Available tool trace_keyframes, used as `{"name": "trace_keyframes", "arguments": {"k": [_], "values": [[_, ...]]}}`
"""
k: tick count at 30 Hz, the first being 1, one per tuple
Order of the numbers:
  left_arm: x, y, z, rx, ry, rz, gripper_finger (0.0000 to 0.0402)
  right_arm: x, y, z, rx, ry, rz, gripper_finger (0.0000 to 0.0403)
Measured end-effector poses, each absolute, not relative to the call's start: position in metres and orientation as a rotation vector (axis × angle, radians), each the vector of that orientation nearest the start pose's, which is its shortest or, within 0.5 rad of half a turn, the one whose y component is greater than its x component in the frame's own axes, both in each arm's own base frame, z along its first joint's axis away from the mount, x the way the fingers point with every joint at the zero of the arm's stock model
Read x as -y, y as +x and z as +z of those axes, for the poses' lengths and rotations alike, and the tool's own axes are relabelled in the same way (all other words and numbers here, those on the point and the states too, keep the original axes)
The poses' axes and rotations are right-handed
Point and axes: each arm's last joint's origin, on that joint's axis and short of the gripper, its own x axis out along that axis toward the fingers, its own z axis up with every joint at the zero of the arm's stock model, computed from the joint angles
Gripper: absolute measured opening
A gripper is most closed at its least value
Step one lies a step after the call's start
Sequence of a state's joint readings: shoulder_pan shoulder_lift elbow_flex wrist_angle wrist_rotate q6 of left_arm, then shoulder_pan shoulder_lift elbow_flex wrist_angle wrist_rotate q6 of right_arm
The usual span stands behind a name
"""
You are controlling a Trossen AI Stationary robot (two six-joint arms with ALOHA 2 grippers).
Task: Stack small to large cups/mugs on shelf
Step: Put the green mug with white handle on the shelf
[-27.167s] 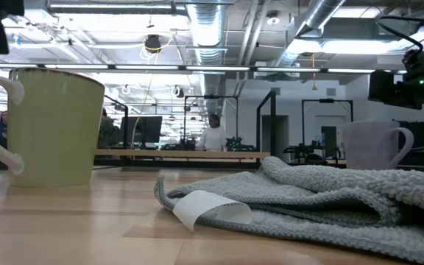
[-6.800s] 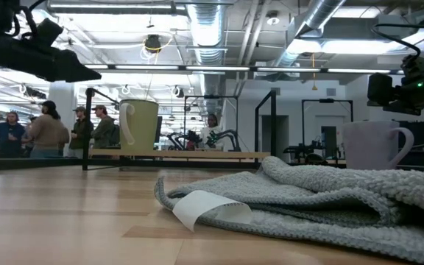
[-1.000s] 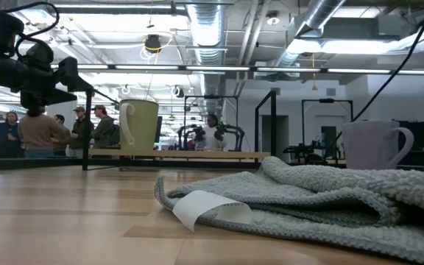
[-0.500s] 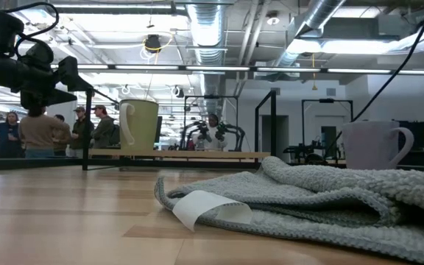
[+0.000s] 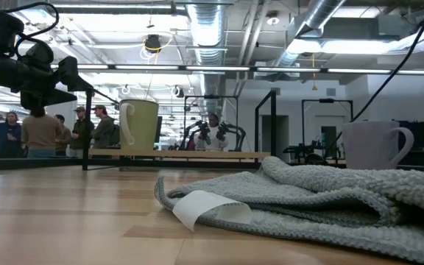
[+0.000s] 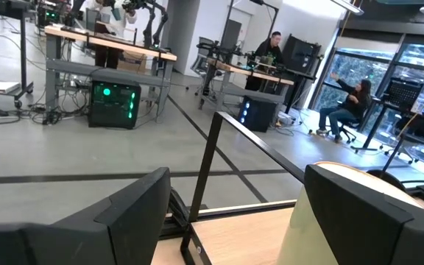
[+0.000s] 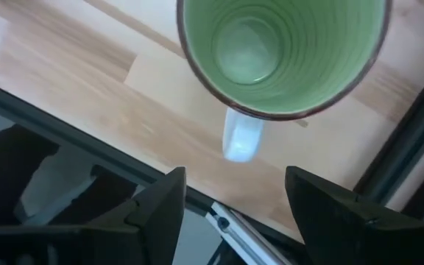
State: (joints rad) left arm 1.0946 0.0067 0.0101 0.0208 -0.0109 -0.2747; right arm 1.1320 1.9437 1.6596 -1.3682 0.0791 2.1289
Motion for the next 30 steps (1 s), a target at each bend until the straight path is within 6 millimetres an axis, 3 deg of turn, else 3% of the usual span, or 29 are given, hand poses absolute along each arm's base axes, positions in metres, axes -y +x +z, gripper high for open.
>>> {"name": "trace_keyframes", "arguments": {"k": [11,30], "values": [[-0.087,0.044,0.168,0.174,-0.233,1.095,0.0304,-0.333,0.157,0.215,-1.379,0.640,-0.925,0.0256],[-0.087,0.044,0.168,0.174,-0.233,1.095,0.0304,-0.325,0.174,0.205,-1.318,0.630,-1.001,0.0256]]}}
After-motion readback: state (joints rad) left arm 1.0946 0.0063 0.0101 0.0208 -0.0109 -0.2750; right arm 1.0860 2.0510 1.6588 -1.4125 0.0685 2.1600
